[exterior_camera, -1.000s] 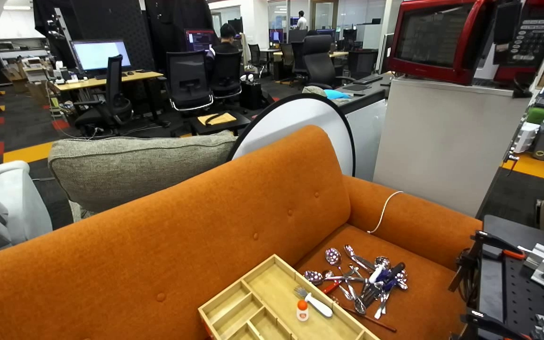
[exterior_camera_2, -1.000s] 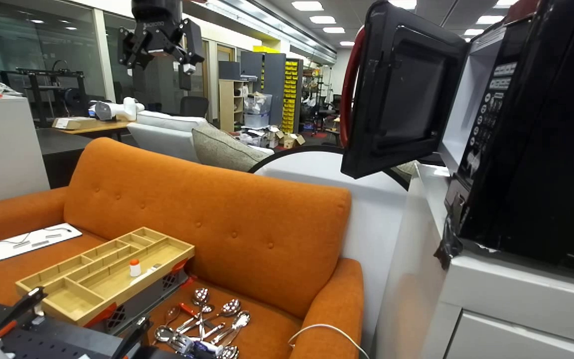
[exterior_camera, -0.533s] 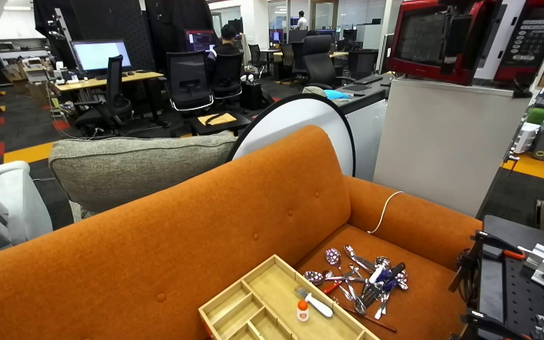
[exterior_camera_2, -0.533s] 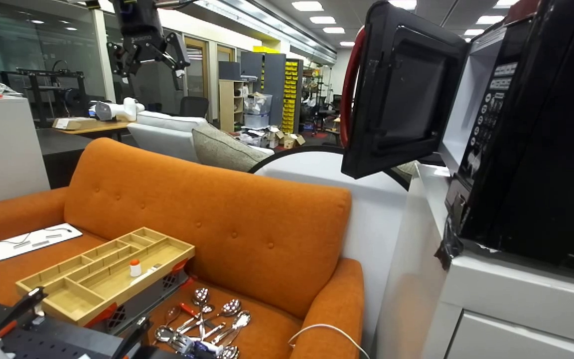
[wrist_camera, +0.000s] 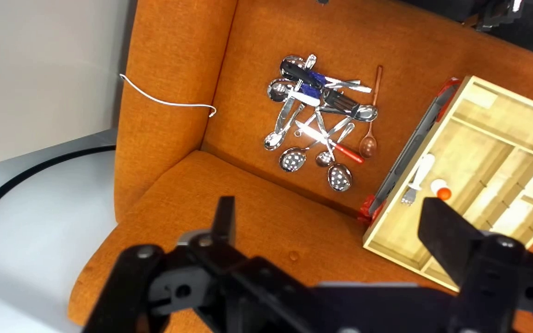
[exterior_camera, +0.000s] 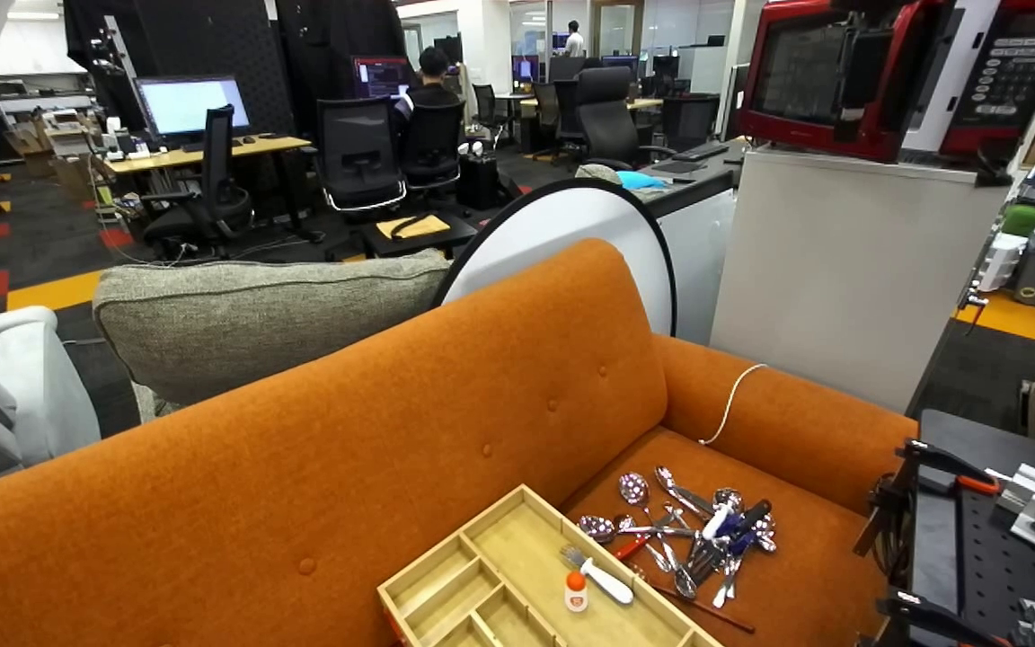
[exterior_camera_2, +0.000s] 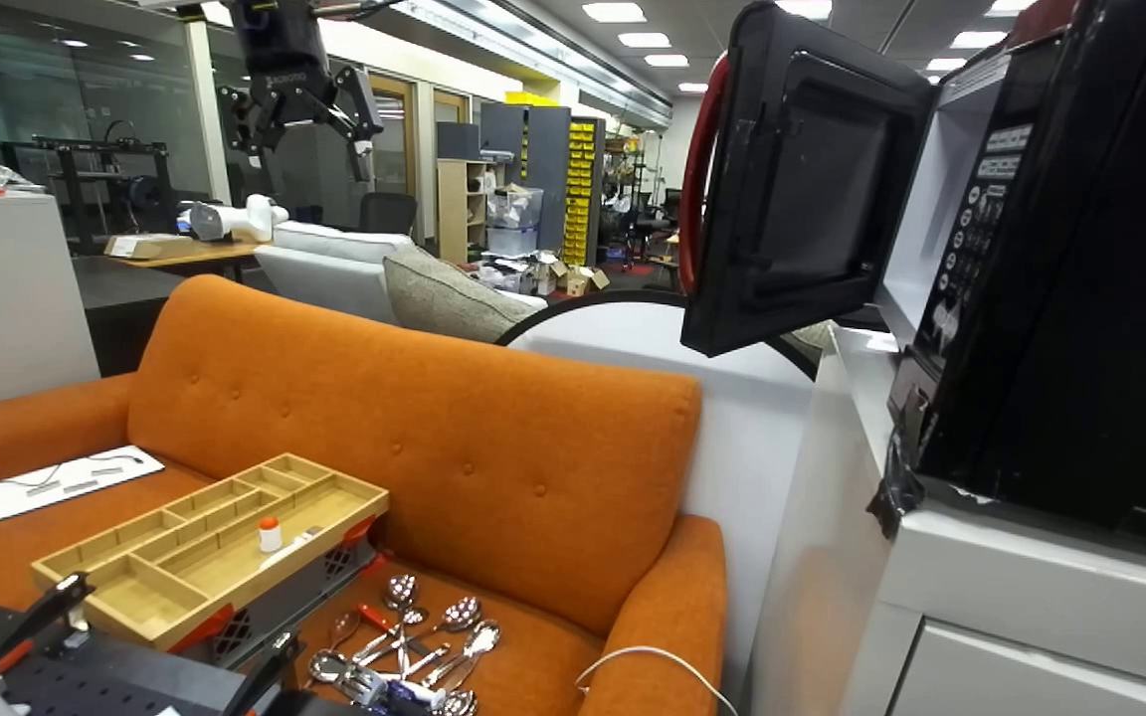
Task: Pick up the small object from the wooden tray and put it on the couch.
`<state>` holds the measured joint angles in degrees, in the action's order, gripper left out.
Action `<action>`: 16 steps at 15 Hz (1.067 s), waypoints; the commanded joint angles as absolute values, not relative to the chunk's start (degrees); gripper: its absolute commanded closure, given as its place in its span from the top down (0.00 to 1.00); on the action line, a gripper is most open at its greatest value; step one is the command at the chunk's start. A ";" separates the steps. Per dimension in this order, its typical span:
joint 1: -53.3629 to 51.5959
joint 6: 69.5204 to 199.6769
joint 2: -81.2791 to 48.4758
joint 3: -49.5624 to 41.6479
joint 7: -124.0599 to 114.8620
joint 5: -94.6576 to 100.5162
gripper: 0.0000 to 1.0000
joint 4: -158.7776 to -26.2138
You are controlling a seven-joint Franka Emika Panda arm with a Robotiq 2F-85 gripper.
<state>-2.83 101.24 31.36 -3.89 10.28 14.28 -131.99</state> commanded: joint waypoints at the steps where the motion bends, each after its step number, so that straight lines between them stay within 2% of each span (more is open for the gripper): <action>1: -2.52 104.08 30.75 -3.40 10.04 12.43 1.00 -132.02; 9: -8.27 122.37 19.54 -0.84 14.83 3.11 1.00 -131.31; 14: -8.95 124.17 9.83 2.81 15.27 4.96 1.00 -127.23; 16: -8.64 125.54 10.83 3.29 13.99 4.29 1.00 -129.13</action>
